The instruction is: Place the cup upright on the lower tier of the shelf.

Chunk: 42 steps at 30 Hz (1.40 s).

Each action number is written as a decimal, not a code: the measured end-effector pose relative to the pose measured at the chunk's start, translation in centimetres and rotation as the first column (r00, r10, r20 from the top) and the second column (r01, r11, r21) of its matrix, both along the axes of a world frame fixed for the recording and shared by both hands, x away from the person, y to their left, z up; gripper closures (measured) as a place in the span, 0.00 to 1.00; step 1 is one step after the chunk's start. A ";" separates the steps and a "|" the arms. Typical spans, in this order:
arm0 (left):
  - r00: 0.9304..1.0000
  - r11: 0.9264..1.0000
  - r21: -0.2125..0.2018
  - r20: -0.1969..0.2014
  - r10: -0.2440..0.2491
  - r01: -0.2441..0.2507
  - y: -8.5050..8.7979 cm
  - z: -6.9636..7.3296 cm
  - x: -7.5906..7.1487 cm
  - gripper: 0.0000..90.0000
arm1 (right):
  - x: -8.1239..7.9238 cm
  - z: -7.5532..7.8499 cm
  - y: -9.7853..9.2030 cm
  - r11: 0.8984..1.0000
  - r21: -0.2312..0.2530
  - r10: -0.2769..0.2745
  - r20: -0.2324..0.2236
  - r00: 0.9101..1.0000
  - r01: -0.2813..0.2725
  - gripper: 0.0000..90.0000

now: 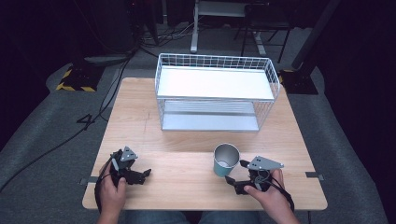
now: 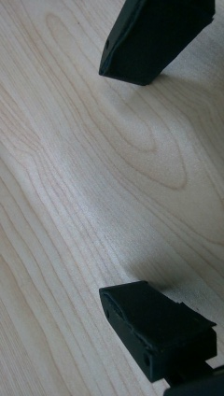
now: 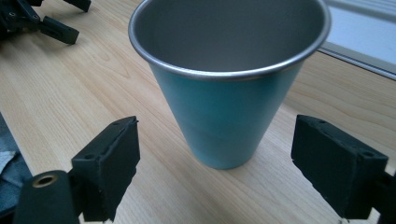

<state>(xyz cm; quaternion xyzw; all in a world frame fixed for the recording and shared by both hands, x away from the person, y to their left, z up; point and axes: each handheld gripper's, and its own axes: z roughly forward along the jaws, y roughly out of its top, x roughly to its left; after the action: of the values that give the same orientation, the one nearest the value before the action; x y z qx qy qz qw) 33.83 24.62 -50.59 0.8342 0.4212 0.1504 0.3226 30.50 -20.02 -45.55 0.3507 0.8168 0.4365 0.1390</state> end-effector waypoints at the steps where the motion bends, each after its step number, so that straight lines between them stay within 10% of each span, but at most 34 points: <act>1: 1.000 1.000 0.000 0.000 0.000 0.000 0.0 0.0 0.0 0.00 | 0.0 0.0 0.0 1.000 0.000 0.000 0.000 1.000 0.000 0.18; 21: 1.000 1.000 0.004 -0.001 0.015 -0.015 0.0 0.0 -0.4 0.00 | 2.9 -3.8 2.5 1.000 -0.005 -0.013 -0.034 0.999 0.013 0.18; 42: 1.000 1.000 0.005 0.001 0.014 -0.014 0.0 0.0 -0.4 0.00 | 3.0 -4.5 3.5 0.998 0.030 -0.054 0.072 0.996 0.052 0.24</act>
<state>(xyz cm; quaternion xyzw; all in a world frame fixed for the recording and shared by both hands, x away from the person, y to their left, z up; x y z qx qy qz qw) 33.44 24.63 -50.58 0.8319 0.4267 0.1543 0.3196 33.50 -16.50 -50.05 0.3580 0.7954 0.4567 0.1750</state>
